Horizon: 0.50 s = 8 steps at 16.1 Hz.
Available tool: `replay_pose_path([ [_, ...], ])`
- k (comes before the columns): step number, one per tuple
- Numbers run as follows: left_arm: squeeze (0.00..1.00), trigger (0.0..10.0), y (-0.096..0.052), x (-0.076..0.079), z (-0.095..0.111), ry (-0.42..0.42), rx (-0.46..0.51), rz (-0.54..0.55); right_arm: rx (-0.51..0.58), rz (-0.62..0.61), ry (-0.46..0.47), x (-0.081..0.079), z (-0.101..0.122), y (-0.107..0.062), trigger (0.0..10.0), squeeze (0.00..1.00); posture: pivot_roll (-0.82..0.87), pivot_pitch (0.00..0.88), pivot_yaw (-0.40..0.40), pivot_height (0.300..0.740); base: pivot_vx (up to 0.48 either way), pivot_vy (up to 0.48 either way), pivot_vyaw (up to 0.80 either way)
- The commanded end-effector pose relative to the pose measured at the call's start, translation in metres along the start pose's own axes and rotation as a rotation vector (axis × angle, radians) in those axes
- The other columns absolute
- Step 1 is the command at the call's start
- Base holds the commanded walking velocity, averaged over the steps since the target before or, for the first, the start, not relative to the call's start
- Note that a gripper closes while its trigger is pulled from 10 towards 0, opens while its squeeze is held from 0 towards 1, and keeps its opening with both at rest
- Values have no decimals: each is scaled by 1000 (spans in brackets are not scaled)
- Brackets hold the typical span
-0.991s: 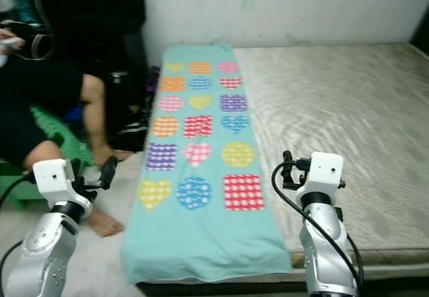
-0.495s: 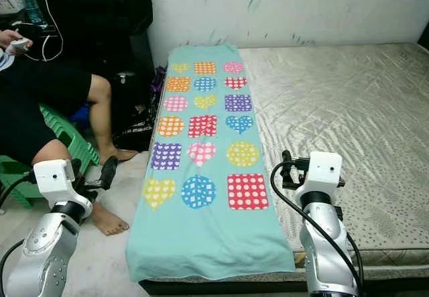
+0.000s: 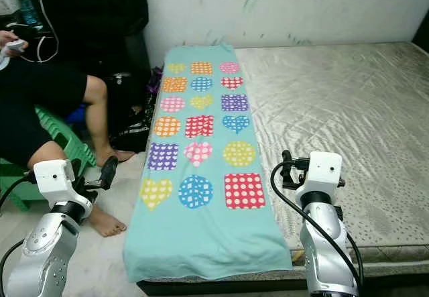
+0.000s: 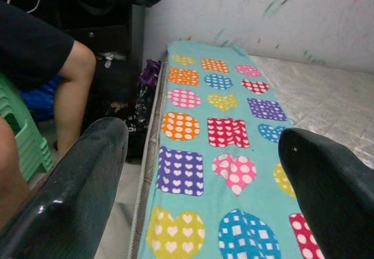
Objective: Clean up the room
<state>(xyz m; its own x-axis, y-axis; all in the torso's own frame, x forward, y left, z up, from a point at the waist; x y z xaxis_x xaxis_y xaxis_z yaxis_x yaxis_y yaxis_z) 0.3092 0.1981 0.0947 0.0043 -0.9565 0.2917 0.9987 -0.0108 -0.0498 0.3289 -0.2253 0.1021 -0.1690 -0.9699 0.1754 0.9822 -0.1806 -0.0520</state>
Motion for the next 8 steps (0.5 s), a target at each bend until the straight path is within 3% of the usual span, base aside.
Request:
replay_pose_path([
  [1,0,10000,1,0,0,16,-3,-4,11,10,-3,-3,3,2,10000,0,-73,0,61,740,0,0,0],
  [3,0,10000,3,2,0,11,-4,-10,13,17,-12,-4,4,3,10000,0,-73,0,62,740,0,0,0],
  [8,0,10000,5,3,1,9,0,-9,4,21,-2,-4,2,4,10000,0,-74,0,63,740,0,0,-695],
])
Point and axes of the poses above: a point about 5 cm out from each wrist's last joint towards the gripper, its own y axis pointing out of the wrist towards the gripper, its own z axis along the axis of the wrist's last joint, x = y × z, the point moved 5 cm from there along y, pointing out of the wrist towards the gripper, and after that the axes turned 7 degrees about -y, right-handed, at the moved point
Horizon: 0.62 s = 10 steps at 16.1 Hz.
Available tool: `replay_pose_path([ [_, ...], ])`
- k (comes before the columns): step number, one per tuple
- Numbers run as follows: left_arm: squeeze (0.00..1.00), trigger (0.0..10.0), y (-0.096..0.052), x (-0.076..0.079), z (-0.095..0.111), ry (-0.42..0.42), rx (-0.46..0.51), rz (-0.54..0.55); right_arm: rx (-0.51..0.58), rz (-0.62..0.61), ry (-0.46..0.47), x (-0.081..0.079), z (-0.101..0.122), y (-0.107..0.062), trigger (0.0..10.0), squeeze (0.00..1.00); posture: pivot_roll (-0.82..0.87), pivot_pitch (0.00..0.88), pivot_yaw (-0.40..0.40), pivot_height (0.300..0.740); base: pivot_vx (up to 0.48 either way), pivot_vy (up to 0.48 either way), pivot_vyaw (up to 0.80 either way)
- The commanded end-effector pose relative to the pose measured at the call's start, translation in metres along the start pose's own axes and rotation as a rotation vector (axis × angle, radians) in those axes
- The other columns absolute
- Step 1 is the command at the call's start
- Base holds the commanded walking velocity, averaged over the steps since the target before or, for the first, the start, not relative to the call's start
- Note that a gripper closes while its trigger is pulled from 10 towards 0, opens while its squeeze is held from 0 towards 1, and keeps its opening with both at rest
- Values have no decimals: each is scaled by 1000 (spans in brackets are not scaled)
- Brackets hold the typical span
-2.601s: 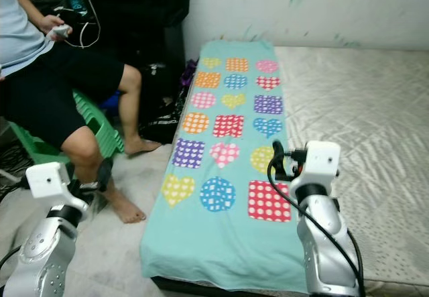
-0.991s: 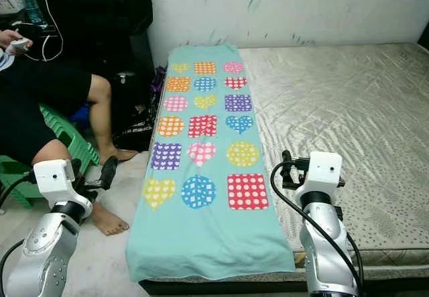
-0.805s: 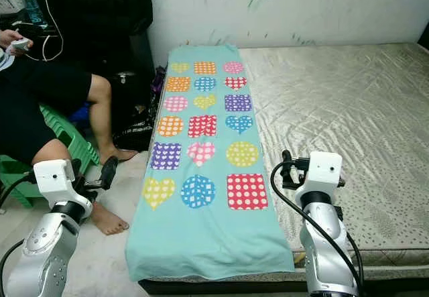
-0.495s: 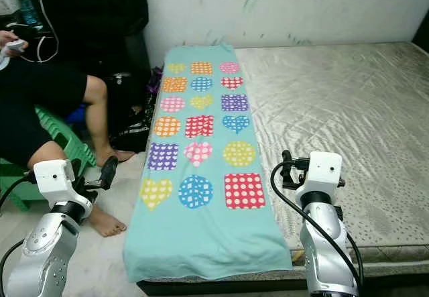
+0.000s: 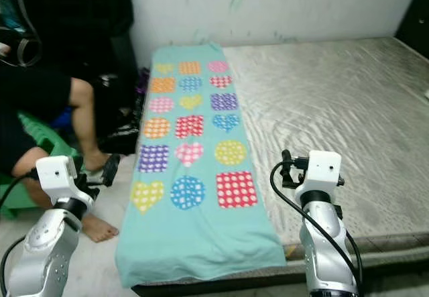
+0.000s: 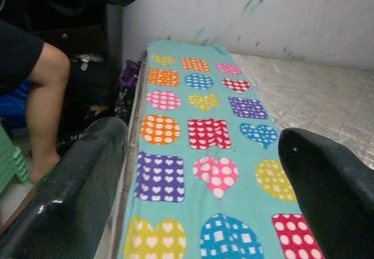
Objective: Clean up the room
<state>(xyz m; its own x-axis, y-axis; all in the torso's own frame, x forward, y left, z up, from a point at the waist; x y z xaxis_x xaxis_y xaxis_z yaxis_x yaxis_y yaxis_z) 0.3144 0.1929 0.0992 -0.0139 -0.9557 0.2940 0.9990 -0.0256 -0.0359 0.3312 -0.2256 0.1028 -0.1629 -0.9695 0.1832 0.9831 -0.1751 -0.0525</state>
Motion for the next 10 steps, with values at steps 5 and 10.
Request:
replay_pose_path([
  [5,0,10000,1,-6,-3,17,-14,30,10,20,0,-5,2,2,10000,0,-71,0,57,740,0,0,0],
  [10,0,10000,1,-5,-3,61,-28,31,16,28,-4,-7,4,4,10000,0,-68,0,54,740,0,0,0],
])
Point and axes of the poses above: a point about 5 cm out from each wrist's last joint towards the gripper, its own y axis pointing out of the wrist towards the gripper, its own z axis along the axis of the wrist's last joint, x = y × z, the point moved 5 cm from there along y, pointing out of the wrist towards the gripper, and after that the axes turned 7 degrees about -y, right-handed, at the moved point
